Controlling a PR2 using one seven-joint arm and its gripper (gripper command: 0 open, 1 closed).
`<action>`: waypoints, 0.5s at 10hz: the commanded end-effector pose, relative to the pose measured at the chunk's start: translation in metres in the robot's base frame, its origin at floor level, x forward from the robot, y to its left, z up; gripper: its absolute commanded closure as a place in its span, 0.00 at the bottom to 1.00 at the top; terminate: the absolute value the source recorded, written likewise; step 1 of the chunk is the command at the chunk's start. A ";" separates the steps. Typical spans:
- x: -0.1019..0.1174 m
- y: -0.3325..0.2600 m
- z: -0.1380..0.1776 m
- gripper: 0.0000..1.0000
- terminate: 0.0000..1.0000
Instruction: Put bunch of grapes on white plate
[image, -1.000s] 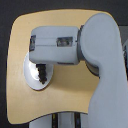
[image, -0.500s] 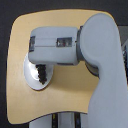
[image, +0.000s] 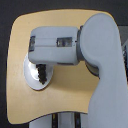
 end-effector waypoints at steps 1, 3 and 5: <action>0.015 -0.008 0.023 0.00 0.00; 0.014 -0.012 0.050 0.00 0.00; 0.022 -0.022 0.080 0.00 0.00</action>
